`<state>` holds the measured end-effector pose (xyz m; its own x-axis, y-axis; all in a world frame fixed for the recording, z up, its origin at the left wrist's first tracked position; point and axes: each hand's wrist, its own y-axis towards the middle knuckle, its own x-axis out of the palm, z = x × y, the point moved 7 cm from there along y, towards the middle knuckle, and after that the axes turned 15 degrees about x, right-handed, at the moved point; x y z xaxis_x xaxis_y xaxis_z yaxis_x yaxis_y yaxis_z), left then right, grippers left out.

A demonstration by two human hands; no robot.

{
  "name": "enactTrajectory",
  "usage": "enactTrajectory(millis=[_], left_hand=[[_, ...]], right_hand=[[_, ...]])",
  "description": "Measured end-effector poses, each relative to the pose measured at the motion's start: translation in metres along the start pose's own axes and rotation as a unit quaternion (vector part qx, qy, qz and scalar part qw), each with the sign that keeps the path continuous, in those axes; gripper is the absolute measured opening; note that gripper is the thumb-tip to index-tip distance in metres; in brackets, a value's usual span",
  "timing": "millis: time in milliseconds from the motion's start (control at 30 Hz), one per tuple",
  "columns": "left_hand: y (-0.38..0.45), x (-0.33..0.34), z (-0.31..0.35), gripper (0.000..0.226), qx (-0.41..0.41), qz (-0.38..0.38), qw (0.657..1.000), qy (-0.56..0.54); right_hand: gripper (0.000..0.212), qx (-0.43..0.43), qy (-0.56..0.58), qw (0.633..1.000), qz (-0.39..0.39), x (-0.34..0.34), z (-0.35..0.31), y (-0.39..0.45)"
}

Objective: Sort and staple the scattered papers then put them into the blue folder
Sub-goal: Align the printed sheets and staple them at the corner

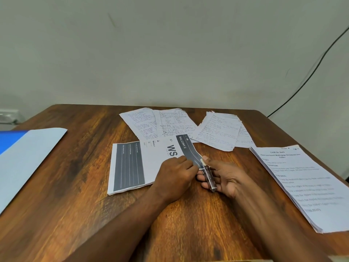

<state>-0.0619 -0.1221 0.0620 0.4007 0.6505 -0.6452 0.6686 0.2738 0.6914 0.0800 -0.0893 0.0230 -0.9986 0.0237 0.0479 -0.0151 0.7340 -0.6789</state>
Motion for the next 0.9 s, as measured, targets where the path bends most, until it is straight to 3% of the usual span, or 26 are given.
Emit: enactTrajectory(millis=[467, 633, 767, 900], left_hand=[[-0.001, 0.002, -0.003, 0.023, -0.015, -0.008, 1.0, -0.008], [-0.009, 0.015, -0.011, 0.002, -0.073, -0.067, 0.995, -0.027], [-0.014, 0.021, -0.02, 0.015, -0.118, -0.108, 0.987, -0.035], [-0.013, 0.018, -0.018, 0.011, -0.113, -0.114, 0.986, -0.033]], right_hand=[[0.043, -0.009, 0.0, 1.0, 0.023, -0.001, -0.003, 0.004], [0.046, -0.013, 0.0, 1.0, 0.026, -0.002, -0.002, 0.004], [0.046, -0.013, 0.003, 1.0, 0.027, -0.002, -0.002, 0.004], [0.044, -0.017, 0.001, 0.999, 0.028, -0.001, -0.002, 0.002]])
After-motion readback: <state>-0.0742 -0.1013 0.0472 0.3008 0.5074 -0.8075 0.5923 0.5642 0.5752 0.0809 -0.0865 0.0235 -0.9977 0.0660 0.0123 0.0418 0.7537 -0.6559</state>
